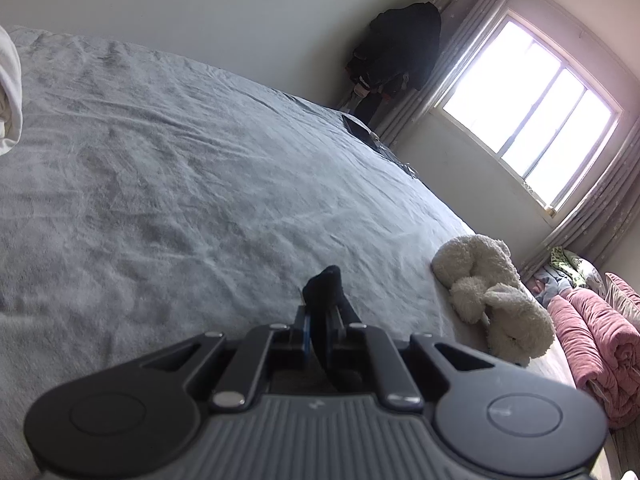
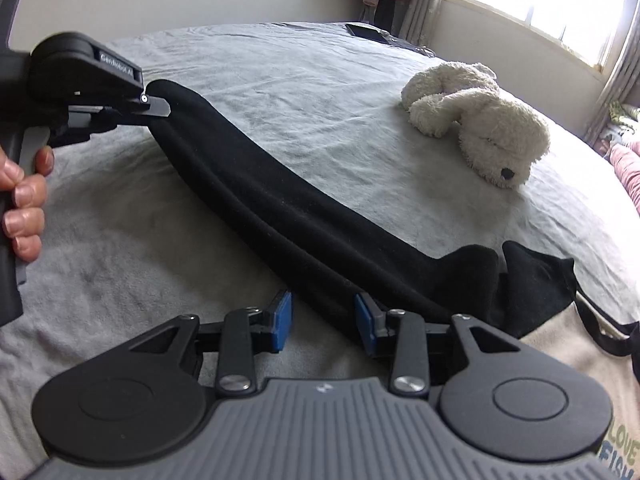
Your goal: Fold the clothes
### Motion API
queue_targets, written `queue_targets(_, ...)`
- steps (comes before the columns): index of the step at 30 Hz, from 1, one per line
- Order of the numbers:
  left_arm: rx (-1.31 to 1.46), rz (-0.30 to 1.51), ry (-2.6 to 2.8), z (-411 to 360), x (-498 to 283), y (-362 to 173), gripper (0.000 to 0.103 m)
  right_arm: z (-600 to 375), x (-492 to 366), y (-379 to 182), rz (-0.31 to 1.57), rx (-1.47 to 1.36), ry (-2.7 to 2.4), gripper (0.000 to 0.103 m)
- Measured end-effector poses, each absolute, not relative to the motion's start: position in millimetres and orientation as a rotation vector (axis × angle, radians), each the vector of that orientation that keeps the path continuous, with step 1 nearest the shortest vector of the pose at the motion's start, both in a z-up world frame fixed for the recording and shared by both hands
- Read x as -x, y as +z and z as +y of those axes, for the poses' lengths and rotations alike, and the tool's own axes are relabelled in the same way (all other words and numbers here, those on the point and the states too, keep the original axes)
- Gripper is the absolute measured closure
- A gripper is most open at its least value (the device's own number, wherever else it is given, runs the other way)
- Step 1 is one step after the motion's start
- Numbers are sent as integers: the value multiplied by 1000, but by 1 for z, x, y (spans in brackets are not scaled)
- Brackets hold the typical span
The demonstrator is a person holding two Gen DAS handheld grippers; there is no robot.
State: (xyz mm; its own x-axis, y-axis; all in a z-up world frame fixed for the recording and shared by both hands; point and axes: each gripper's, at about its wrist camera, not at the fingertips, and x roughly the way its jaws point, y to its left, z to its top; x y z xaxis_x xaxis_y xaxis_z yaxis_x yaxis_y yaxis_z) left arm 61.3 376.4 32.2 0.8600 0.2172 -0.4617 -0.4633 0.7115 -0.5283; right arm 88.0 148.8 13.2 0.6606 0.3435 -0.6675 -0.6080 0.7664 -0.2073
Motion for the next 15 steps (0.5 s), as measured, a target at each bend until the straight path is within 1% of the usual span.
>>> queue_targets(1,673,385,393,377,-62,34,96,152,-88,12,638,449,547,96)
queue_targets(8,522,324,485,386,-56,53,96,169,-83,28,611,358,588,97)
queue_targets(11,503,303,554,394,-48,57,96,179,-81,31,619,324,647,97)
queue_targets(15,502,338,643,408,-45,55,96,194,-82,28,645,298,703,97)
